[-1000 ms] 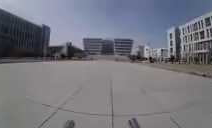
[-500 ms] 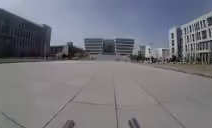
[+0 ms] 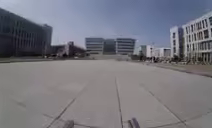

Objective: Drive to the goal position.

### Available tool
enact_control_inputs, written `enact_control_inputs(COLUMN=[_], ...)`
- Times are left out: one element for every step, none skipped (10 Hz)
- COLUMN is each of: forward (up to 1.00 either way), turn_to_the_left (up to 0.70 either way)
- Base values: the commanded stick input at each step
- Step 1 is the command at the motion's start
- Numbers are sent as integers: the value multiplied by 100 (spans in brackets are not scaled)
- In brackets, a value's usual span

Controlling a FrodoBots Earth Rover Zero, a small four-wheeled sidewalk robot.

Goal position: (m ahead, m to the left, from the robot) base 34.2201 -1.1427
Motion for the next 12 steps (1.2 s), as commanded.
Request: enact_control_inputs(forward=[100, 100, 100, 100, 100, 100, 100, 100, 100, 100, 100, 100], turn_to_the_left=[0, 0, 0, 0, 0, 0, 0, 0, 0, 0, 0, 0])
